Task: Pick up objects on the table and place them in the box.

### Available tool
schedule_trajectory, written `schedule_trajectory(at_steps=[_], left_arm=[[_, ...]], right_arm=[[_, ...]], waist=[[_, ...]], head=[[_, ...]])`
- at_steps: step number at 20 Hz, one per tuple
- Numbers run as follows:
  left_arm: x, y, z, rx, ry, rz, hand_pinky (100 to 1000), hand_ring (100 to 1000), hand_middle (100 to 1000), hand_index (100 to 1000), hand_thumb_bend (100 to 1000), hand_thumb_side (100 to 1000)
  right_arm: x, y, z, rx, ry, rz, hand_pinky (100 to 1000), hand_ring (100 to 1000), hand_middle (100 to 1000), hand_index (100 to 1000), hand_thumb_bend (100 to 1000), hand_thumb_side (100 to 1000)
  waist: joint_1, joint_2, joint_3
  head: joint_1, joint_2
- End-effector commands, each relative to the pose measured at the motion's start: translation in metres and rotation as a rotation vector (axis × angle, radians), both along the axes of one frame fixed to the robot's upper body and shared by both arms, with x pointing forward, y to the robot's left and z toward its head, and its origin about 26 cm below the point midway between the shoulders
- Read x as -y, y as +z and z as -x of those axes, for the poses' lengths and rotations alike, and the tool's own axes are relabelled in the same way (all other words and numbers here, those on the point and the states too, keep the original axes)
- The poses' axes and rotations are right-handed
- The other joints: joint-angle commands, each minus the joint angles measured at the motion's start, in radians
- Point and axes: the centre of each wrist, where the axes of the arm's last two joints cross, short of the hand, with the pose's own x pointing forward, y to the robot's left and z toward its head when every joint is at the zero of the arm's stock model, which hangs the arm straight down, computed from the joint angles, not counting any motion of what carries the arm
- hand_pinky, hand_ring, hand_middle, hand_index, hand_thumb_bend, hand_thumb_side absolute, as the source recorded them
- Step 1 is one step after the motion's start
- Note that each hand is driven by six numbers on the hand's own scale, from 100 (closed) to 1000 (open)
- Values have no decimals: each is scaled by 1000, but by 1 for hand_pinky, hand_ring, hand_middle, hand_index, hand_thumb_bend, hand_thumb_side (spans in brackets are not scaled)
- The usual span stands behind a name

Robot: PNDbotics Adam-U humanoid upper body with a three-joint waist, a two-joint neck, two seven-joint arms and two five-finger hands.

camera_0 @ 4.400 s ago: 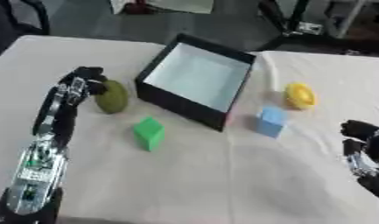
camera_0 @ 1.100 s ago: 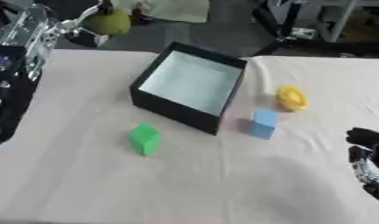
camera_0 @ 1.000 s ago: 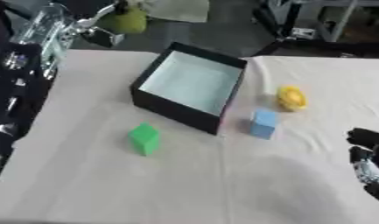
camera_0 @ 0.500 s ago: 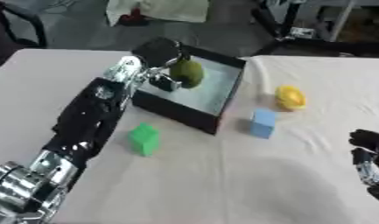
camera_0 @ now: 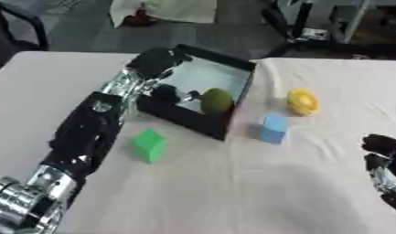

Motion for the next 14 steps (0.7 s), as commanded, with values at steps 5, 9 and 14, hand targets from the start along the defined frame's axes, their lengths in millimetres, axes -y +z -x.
schedule_trajectory(at_steps=[5,9,14], left_arm=[[-57,110,26,59,-69,-100,838,805,848,938,495,759],[-83,142,56,-10,-122,-161,824,771,816,920,464,711],[-100,137,80,-243,-183,-193,804,736,773,884,442,668]], right_arm=[[4,5,-1,16,-8,11,791,834,783,837,100,433],[5,5,0,15,-11,17,791,834,784,837,100,433],[7,5,0,12,-15,27,791,835,784,837,100,432]], waist=[[10,-21,7],[16,-22,9],[26,-23,12]], head=[[-12,-2],[-17,-2],[-22,-2]])
